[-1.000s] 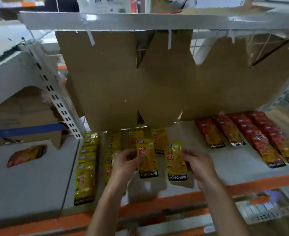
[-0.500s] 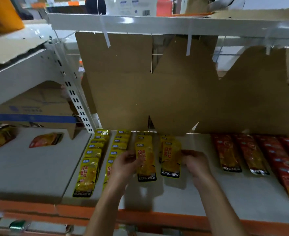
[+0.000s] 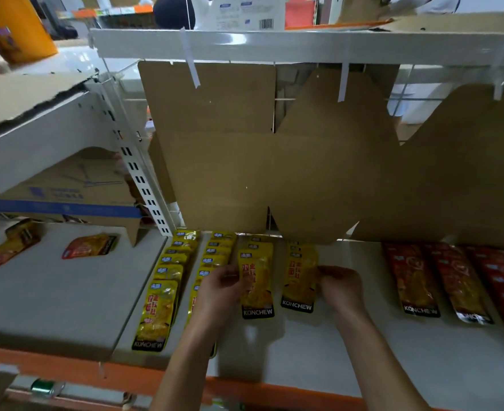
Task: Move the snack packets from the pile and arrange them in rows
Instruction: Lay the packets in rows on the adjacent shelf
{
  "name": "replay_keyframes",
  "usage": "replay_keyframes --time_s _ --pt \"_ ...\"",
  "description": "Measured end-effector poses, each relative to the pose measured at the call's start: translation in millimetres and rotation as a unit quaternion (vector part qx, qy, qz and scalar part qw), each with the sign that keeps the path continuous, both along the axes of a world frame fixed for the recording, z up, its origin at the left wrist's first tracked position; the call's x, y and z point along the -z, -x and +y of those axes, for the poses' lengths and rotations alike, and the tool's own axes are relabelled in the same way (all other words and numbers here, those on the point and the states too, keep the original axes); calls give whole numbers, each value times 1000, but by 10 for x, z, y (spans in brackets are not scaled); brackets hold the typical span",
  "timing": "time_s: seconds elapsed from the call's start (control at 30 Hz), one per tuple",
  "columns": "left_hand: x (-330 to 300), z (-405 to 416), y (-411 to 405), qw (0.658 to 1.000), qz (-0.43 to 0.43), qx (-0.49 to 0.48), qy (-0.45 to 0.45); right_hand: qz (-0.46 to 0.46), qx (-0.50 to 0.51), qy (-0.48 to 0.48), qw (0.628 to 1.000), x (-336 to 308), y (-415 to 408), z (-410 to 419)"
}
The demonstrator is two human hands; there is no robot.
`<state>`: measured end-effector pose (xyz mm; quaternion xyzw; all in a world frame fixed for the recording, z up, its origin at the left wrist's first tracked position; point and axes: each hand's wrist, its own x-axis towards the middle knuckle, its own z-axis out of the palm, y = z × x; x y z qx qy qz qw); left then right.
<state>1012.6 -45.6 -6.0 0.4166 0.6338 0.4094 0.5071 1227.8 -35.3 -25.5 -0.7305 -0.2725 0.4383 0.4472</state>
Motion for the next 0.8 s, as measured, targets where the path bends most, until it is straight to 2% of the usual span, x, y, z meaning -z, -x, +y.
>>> replay_keyframes --time_s 0.07,0.2,0.4,0.8 --pt "1 11 -5 1000 5 -5 -3 -6 -3 6 1000 -3 9 -5" --pt "-12 31 -27 1000 19 3 -16 -92 -43 17 995 22 13 -39" --pt "-2 66 -52 996 78 24 -36 -132 -68 36 988 6 6 -45" --pt "36 116 -187 954 281 47 -97 -154 -67 22 986 23 2 -71"
